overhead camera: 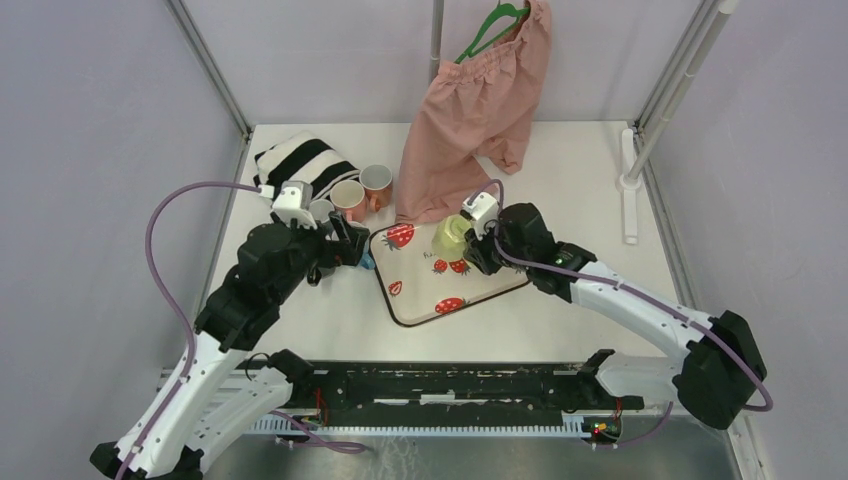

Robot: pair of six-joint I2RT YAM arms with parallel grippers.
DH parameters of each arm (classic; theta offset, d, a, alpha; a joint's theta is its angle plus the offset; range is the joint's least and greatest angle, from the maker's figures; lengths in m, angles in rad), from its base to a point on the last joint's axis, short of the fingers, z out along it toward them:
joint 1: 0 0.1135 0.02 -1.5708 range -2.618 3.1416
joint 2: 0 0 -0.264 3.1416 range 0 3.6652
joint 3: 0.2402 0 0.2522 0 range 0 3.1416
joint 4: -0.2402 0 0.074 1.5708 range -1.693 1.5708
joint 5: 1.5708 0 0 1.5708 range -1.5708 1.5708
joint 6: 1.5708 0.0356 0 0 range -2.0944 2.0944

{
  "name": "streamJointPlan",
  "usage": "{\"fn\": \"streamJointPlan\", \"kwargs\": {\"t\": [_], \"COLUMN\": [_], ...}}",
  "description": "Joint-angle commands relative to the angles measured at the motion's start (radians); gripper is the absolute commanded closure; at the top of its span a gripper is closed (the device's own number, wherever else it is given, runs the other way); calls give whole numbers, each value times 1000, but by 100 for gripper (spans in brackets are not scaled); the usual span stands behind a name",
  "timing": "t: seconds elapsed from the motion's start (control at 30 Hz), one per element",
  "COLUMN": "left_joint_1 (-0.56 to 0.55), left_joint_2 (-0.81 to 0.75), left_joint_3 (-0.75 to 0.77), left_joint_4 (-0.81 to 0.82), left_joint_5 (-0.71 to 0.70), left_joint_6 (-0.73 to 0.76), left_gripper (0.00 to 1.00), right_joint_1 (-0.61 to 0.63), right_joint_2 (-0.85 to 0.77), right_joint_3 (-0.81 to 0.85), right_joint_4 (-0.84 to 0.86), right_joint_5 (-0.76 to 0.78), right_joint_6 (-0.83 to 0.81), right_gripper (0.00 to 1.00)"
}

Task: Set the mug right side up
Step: Turn over the cup on the tray.

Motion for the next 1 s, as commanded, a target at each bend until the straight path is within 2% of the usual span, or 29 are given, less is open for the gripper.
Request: {"fn": "streamJointPlan", "kwargs": {"t": [0.0, 0.23, 0.5, 0.7, 0.8, 0.97], "left_joint_1": [-1, -2, -1, -2, -2, -5], "left_joint_2": [-45, -48, -3, 21, 47, 87], "left_joint_3": [-20, -22, -40, -38, -39, -34], "left_joint_4": [129, 228, 421, 512, 534, 614], "left_joint_5": [131, 286, 580, 633, 638, 664], "left_joint_6": [3, 1, -9, -24, -30, -45], "left_gripper": [0, 0, 1, 1, 6, 8], "right_joint_1": [2, 3, 2, 4, 2, 4], "right_joint_2": [-124, -189, -161, -121, -99, -85], "right_joint_3": [-13, -13, 25, 45, 56, 63], "right_joint_4": [328, 637, 933, 1129, 1212, 1285], "right_joint_5": [-59, -142, -223, -278, -312, -333], "right_joint_6": [98, 282, 465, 611, 679, 728], "right_gripper": [100, 100, 100, 100, 100, 100]}}
